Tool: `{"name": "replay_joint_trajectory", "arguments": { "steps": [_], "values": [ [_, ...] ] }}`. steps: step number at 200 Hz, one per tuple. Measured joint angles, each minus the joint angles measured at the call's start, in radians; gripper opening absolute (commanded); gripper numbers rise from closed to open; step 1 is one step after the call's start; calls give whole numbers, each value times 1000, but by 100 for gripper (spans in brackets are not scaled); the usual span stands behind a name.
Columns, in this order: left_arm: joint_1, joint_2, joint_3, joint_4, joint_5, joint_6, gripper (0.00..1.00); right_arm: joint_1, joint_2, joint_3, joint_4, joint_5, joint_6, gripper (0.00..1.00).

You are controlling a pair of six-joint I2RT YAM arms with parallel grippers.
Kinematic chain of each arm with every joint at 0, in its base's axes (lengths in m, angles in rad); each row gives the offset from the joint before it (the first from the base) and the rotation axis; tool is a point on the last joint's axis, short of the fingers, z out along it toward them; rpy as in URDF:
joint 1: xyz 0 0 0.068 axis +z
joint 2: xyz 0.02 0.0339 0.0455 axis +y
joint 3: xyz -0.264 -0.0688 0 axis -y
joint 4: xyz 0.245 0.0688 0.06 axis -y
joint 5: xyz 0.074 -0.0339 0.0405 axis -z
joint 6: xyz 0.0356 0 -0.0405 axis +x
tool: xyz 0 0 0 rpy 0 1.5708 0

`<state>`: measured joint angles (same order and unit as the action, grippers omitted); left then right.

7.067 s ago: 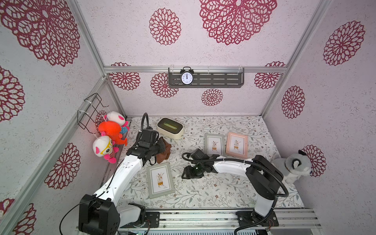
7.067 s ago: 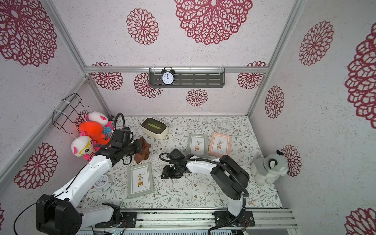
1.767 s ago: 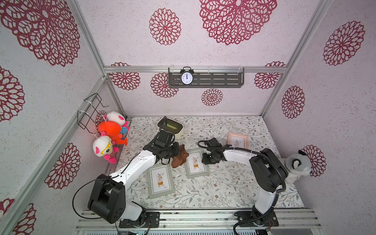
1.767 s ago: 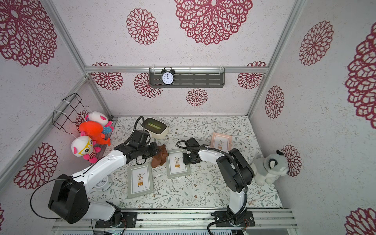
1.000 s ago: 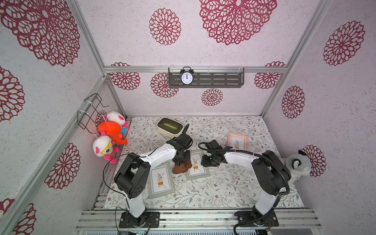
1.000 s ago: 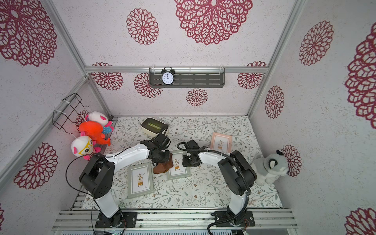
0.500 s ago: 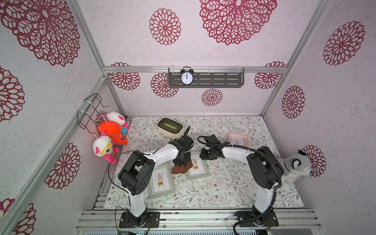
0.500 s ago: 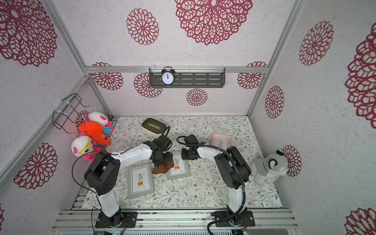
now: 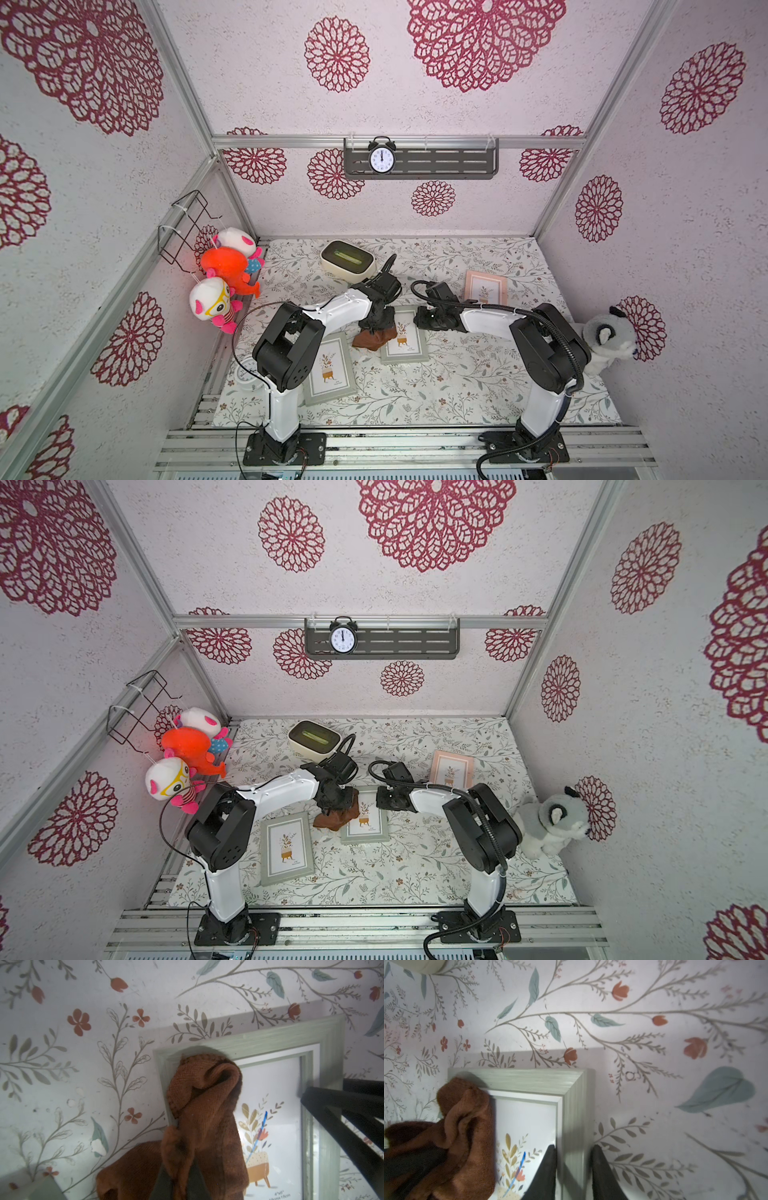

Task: Wipe the picture frame with a cloth
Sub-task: Wipe the dirt from the picture frame.

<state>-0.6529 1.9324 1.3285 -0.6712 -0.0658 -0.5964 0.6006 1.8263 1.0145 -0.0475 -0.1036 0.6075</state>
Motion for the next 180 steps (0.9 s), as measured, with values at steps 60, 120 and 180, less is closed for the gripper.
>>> {"name": "replay_joint_trajectory", "arguments": {
  "steps": [60,120,180],
  "values": [
    [-68,-16,-36,13,-23,-3,0,0,0,-1,2,0,16,20],
    [-96,-55,-76,-6,-15,-34,0,0,-13,-40,59,0,31,20],
    [6,45,62,-34,-16,-19,0,2,-32,-61,98,-8,48,20]
  ]
}}
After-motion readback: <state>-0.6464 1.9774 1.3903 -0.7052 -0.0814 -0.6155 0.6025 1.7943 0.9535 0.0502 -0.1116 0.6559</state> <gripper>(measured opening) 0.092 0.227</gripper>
